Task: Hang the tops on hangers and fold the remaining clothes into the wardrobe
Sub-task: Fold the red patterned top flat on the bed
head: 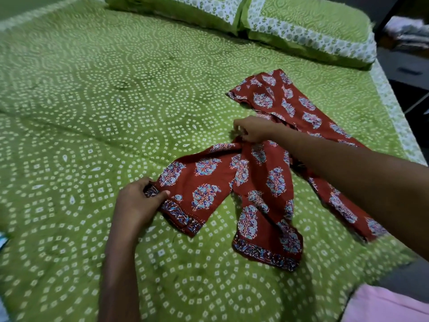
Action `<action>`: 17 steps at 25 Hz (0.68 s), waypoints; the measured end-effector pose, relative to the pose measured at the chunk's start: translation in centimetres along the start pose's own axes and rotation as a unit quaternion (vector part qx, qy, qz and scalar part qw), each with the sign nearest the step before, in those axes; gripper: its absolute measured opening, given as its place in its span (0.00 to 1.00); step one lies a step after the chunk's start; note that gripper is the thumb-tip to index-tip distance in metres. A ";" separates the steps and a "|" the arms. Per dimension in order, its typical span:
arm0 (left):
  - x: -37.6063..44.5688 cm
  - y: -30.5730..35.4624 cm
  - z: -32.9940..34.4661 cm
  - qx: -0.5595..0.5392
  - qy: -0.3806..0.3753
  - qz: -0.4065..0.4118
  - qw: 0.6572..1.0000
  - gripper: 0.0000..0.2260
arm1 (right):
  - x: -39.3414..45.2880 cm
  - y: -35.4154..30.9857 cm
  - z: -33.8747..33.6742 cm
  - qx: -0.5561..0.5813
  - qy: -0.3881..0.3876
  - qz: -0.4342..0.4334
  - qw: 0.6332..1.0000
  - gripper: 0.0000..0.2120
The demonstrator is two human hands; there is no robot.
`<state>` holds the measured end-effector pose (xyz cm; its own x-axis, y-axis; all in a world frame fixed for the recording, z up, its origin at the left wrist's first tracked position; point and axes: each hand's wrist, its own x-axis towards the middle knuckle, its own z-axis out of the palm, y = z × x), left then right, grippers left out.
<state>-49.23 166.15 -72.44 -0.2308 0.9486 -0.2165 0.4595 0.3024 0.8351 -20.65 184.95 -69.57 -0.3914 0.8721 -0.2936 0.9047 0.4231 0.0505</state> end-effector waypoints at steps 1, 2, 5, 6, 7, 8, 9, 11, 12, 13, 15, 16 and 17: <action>0.1 -0.1 0.1 0.007 0.009 0.003 1.000 0.07 | 0.2 0.2 -0.4 -0.006 -0.004 -0.001 1.000 0.14; 0.1 -0.2 0.0 0.004 0.020 0.002 1.000 0.06 | 0.4 0.4 -0.7 -0.007 0.007 0.007 1.000 0.12; 0.4 -0.7 -0.7 0.029 0.080 -0.015 0.996 0.07 | 1.4 0.8 -1.7 0.027 0.150 0.089 0.984 0.12; 0.6 -0.8 -0.9 0.069 0.105 -0.019 0.992 0.08 | 1.6 0.8 -1.8 0.035 0.174 0.119 0.977 0.11; 0.6 -0.9 -0.9 0.107 0.122 -0.018 0.987 0.09 | 1.5 0.5 -1.8 0.031 0.169 0.136 0.976 0.12; 0.5 -0.7 -0.8 0.133 0.137 -0.016 0.981 0.11 | 0.9 0.0 -1.7 0.034 0.158 0.141 0.977 0.14; 0.3 -0.4 -0.6 0.146 0.151 -0.011 0.978 0.13 | 0.0 -0.7 -1.7 0.056 0.171 0.138 0.974 0.17; 0.0 0.1 -0.4 0.143 0.186 0.026 0.972 0.18 | -3.7 -3.3 -1.4 0.196 0.222 0.095 0.950 0.12; -0.2 0.3 -0.2 0.137 0.201 0.056 0.968 0.18 | -6.5 -5.0 -1.1 0.265 0.206 0.045 0.941 0.09; -0.3 0.5 0.0 0.122 0.206 0.086 0.967 0.17 | -9.9 -7.0 -0.6 0.295 0.146 -0.003 0.944 0.11; -0.3 1.1 0.6 0.052 0.178 0.128 0.974 0.11 | -16.2 -10.7 1.2 0.253 -0.020 -0.064 0.965 0.18; -0.3 1.4 1.0 0.016 0.154 0.138 0.978 0.08 | -18.8 -12.1 2.9 0.172 -0.049 -0.081 0.981 0.21; -0.4 1.6 1.4 -0.005 0.132 0.142 0.981 0.05 | -20.6 -12.9 4.5 0.097 -0.027 -0.082 0.992 0.22</action>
<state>-47.23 166.43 -71.71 -0.3090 0.9370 0.1630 0.5299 0.0273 0.8476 -23.48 160.46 -68.51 -0.5305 0.7794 -0.3333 0.8474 0.4975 -0.1855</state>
